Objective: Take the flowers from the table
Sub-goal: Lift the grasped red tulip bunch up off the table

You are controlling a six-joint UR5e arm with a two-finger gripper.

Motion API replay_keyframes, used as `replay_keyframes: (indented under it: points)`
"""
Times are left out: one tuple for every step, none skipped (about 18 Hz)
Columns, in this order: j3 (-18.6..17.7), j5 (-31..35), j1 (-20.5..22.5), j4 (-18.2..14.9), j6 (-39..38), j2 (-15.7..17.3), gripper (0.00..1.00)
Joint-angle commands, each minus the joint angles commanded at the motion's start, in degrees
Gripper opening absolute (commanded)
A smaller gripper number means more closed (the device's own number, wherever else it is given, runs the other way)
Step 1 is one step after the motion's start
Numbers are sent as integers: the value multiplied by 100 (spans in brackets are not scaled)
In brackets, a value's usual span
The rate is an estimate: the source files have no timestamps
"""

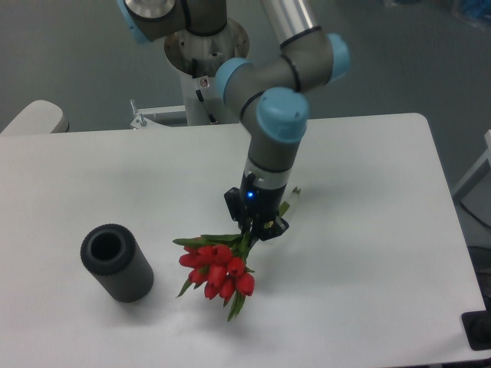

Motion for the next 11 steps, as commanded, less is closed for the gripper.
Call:
replay_keyframes:
  points:
    - [132, -176, 18, 0, -9, 0, 15]
    - [202, -325, 27, 0, 0, 0, 15]
    - [264, -440, 61, 9, 0, 0, 15]
    - [282, -520, 88, 9, 17, 0, 15]
    - [291, -581, 88, 17, 26, 0, 15]
    - [291, -608, 88, 35, 52, 0, 15]
    - [326, -617, 97, 35, 79, 0, 15]
    - [378, -617, 97, 35, 79, 0, 15]
    - [405, -617, 97, 35, 88, 0, 15]
    - [414, -626, 97, 35, 88, -9, 15]
    - [414, -635, 123, 35, 88, -9, 15]
